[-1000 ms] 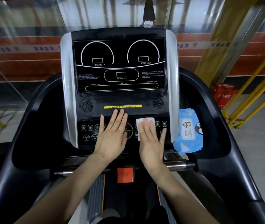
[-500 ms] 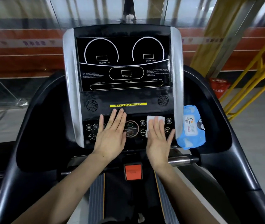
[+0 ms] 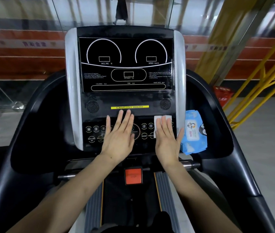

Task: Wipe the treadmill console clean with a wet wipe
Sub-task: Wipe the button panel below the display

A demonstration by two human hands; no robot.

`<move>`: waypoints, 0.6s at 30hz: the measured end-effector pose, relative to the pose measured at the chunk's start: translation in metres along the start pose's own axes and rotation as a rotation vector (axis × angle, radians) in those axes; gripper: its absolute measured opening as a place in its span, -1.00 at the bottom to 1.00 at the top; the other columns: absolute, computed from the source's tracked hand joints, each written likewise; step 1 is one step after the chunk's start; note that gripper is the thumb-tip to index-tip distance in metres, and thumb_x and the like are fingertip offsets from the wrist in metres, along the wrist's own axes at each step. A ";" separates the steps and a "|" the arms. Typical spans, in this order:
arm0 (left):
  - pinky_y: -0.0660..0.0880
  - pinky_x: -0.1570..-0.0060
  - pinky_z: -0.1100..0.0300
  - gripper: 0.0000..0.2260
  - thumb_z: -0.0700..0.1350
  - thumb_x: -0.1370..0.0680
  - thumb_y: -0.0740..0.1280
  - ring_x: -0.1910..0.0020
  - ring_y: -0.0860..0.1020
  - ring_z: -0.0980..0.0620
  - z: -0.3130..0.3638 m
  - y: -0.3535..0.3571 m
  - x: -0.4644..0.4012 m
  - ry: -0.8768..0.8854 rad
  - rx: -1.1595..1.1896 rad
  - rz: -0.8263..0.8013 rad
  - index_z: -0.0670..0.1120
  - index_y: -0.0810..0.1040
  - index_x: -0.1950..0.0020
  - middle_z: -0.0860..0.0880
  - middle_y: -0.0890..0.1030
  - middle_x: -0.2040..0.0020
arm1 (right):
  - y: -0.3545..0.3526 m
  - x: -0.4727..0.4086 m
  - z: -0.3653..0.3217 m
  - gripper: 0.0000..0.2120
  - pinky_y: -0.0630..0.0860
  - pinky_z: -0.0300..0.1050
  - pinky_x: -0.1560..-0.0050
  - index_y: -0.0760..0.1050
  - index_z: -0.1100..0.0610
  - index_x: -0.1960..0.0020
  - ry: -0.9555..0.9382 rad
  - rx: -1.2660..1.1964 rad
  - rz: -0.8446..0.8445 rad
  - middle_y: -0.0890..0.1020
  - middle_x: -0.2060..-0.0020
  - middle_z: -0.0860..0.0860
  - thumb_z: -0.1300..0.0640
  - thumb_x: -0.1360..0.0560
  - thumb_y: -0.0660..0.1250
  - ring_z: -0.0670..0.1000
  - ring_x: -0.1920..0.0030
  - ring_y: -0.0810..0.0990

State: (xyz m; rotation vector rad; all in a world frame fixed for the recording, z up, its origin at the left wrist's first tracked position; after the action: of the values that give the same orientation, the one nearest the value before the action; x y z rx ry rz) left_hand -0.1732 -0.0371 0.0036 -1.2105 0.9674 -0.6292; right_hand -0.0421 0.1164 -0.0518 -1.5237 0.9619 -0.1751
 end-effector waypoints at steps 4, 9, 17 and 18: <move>-0.15 -0.59 -0.35 -0.38 0.05 -0.70 0.05 -0.68 -0.22 -0.06 -0.001 0.005 0.000 0.004 -0.013 0.000 -0.09 -0.09 -0.70 -0.01 -0.11 -0.71 | 0.011 0.044 0.009 -0.20 -0.06 0.42 -0.61 0.06 -0.02 -0.69 0.009 0.044 -0.025 0.03 -0.69 -0.10 0.25 -0.58 0.37 -0.04 -0.69 -0.03; -0.14 -0.59 -0.34 -0.38 0.06 -0.70 0.05 -0.68 -0.22 -0.05 -0.002 0.006 0.001 0.010 -0.011 0.000 -0.08 -0.10 -0.70 0.00 -0.08 -0.71 | 0.008 0.035 0.000 -0.36 -0.11 0.42 -0.61 0.01 -0.02 -0.70 -0.016 -0.019 -0.077 -0.04 -0.69 -0.12 0.11 -0.70 0.18 -0.04 -0.69 -0.08; -0.11 -0.58 -0.36 -0.37 0.04 -0.70 0.12 -0.68 -0.21 -0.07 -0.005 0.003 0.007 0.018 0.006 0.018 -0.09 -0.07 -0.70 -0.02 -0.10 -0.71 | 0.003 0.051 -0.014 -0.42 -0.22 0.33 -0.63 -0.14 -0.05 -0.71 -0.025 -0.077 -0.208 -0.14 -0.69 -0.11 -0.17 -0.73 -0.23 -0.07 -0.68 -0.24; -0.10 -0.58 -0.37 -0.36 0.04 -0.70 0.13 -0.68 -0.20 -0.07 -0.006 0.003 0.010 0.012 0.002 0.025 -0.09 -0.06 -0.70 -0.02 -0.09 -0.71 | 0.005 0.058 -0.013 -0.41 -0.19 0.33 -0.64 -0.15 -0.05 -0.70 -0.023 -0.082 -0.228 -0.15 -0.69 -0.11 -0.19 -0.72 -0.26 -0.07 -0.67 -0.25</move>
State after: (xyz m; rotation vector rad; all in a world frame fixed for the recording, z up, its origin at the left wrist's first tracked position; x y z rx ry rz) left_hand -0.1740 -0.0471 -0.0024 -1.1920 0.9903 -0.6177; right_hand -0.0157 0.0698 -0.0772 -1.7066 0.7837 -0.2828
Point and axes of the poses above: each hand's wrist, its own x-axis away from the middle knuckle, its own y-axis out of the palm, z = x × y, the point moved 5 cm from there along -x, towards the middle knuckle
